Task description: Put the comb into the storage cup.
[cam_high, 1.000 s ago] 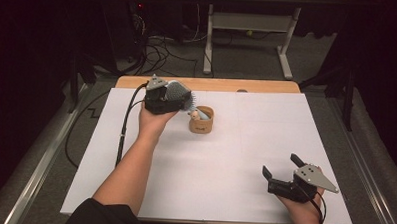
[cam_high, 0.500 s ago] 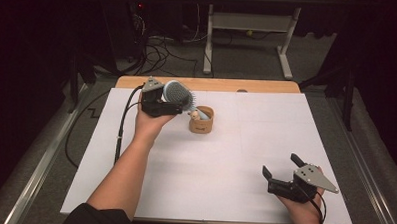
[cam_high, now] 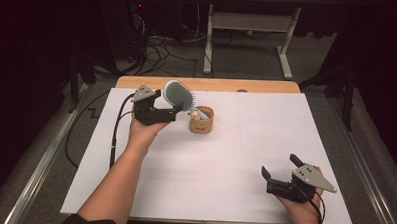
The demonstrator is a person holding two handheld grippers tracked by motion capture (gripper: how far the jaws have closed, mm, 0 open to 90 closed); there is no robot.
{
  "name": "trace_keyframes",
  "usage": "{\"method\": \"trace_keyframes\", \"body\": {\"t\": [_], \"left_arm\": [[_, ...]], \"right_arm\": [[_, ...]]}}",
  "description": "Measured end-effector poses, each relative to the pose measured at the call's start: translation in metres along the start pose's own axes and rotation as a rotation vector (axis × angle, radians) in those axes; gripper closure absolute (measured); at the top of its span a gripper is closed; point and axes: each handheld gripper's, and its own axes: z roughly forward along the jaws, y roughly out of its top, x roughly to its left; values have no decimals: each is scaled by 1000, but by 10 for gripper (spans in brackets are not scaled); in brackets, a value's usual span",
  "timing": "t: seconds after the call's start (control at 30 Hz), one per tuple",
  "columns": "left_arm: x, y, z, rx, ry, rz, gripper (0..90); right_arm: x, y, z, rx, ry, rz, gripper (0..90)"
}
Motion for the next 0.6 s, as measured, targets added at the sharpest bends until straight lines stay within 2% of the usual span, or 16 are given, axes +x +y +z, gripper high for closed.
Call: {"method": "trace_keyframes", "body": {"t": [0.33, 0.6], "left_arm": [[5, -34, -14, 11, -28, -18, 0], [-1, -66, -33, 25, -38, -22, 0]], "right_arm": [[1, 0, 1, 6, -3, -6, 2], [1, 0, 0, 2, -8, -4, 2]]}}
